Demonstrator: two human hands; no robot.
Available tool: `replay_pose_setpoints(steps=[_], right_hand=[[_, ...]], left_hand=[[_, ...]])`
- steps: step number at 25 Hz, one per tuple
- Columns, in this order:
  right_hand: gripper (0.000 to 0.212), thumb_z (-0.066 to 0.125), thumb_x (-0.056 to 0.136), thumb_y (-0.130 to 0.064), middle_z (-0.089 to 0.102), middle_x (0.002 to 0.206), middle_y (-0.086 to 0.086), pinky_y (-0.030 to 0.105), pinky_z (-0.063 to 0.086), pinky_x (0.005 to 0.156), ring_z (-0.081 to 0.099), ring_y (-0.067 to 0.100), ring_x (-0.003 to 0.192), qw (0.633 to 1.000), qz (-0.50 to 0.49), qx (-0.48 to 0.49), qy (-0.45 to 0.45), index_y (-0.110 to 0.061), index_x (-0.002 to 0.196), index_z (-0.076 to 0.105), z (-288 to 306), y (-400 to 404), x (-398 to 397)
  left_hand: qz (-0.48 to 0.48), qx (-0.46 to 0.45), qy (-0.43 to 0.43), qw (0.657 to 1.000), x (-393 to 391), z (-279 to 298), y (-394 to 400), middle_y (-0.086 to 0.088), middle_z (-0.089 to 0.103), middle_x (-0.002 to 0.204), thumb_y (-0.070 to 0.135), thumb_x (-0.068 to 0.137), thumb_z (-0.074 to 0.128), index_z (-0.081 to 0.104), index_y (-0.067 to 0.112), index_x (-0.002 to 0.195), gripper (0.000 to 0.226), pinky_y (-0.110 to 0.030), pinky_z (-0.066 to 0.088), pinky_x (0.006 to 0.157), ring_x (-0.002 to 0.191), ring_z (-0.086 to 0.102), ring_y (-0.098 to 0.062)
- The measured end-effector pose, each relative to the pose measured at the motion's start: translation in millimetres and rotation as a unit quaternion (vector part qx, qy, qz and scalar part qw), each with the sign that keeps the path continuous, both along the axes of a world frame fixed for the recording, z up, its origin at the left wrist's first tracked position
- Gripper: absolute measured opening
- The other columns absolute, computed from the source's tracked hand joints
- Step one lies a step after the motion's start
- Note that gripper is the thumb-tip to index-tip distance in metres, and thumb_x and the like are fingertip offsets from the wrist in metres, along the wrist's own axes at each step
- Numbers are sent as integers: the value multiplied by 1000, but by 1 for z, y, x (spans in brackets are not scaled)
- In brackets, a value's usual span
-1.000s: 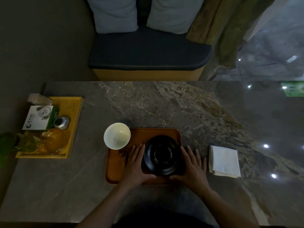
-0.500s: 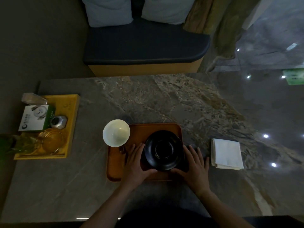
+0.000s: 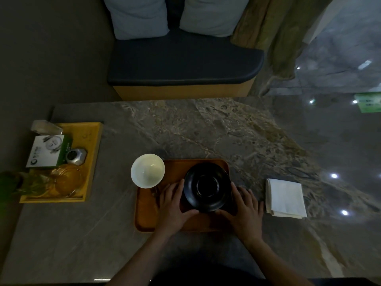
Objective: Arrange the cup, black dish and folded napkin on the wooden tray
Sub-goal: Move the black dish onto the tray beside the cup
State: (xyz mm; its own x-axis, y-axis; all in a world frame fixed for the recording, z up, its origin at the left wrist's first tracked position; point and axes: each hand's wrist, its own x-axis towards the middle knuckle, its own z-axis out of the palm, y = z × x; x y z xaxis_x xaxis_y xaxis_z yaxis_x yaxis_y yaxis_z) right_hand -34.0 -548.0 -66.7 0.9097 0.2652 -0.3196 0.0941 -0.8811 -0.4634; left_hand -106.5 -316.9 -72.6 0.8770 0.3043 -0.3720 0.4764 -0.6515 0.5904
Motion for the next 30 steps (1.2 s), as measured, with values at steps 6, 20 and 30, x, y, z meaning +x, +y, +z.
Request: replay_pose_setpoints(steps=[6, 20, 30], right_hand=[[92, 54, 75, -75, 31, 153, -4, 59, 17, 113, 13, 25, 146, 1000, 5, -19, 2, -53, 147, 0, 3, 1, 5], [97, 54, 76, -73, 21, 158, -4, 55, 32, 108, 15, 27, 146, 993, 43, -70, 80, -44, 149, -3, 23, 6, 16], [40, 47, 91, -51, 56, 132, -1, 41, 40, 96, 46, 23, 123, 964, 226, -131, -46, -31, 125, 55, 61, -61, 59]], left_hand=[[5, 2, 24, 1000, 3, 3, -2, 7, 11, 157, 65, 72, 69, -9, 55, 142, 105, -56, 18, 118, 146, 4, -20], [-12, 36, 117, 992, 17, 32, -11, 0, 3, 163, 57, 79, 68, -5, 36, 153, 106, -58, 5, 119, 150, 3, -30], [71, 87, 89, 990, 16, 54, -50, -1, 42, 142, 40, 87, 60, 50, 31, 130, 45, -39, 44, 101, 121, 51, -22]])
